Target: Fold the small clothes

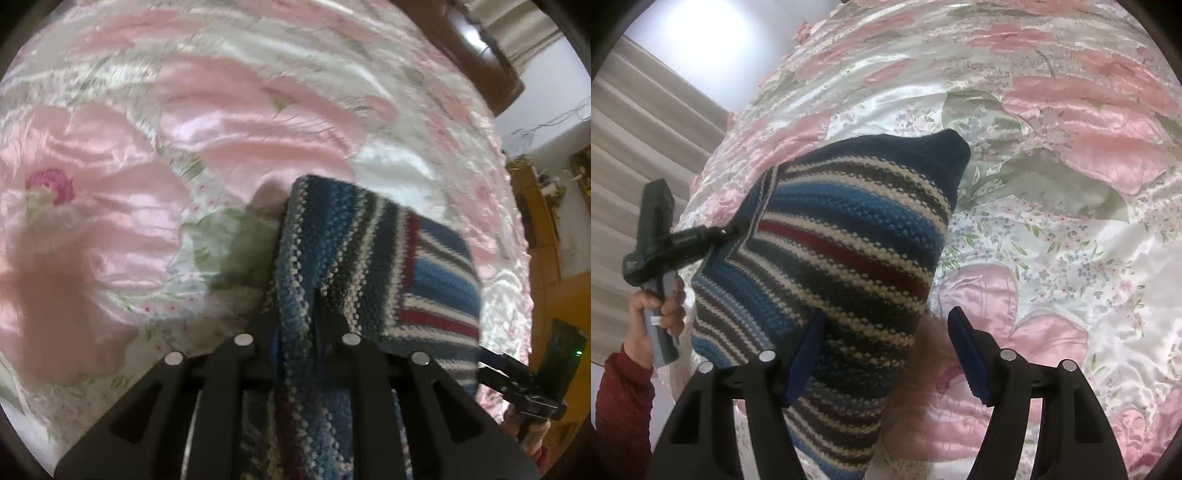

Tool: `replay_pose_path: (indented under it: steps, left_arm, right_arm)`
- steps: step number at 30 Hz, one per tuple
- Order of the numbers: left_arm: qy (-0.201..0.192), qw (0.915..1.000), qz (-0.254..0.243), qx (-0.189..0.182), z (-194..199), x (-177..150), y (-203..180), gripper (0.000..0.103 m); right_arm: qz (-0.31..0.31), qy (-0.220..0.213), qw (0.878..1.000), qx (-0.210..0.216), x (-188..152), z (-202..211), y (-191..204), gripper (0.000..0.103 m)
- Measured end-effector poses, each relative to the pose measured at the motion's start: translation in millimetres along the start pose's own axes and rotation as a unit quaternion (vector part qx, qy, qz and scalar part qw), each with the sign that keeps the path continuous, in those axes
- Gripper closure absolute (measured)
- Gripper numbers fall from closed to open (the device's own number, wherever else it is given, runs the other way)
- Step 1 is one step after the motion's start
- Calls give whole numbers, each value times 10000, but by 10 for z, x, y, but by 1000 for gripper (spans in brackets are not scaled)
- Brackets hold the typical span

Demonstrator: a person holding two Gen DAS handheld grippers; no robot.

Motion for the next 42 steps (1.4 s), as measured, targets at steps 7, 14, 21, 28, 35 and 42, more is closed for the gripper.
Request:
replay_pose_path:
  steps: [7,14,21,28,35,42]
  left_arm:
    - [154,9987,-232,-424,339,-309,-54,25]
    - [485,9964,-126,-687,88,-530,31,25]
    - [985,9889,96,-1107,-341,-526,59,15]
    - [1208,9852,-150,-1208,-399,-626,-80,43]
    - [881,9852,-79,-1470,-268,-733,-133,64]
    - [694,9857,-290,-1507,-43,-1073,-498,65]
  right_arm:
    - [-230,-8,9992,329,-185,184,-55,29]
    - [-519,164,9968,589,-272,-21,-92,28]
    - [-793,202,9907,1090,-217,-271,-54,23]
    - [-888,241,9869,1323,-178,-434,17,30]
    - [-669,15,9910,1158,-175,-258,70,52]
    - [-496,-86,9932,1053,-370,213,-21,54]
Point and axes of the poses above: each gripper's, at about its wrist camera, not at the fingertips, and z roughly against the way its jaws point, y to its left, x to its top, the point moved 5 cm from there along -z, roughly the way its jaws point, and after that the axes turned 3 degrees about z, right-handed, at the moved point
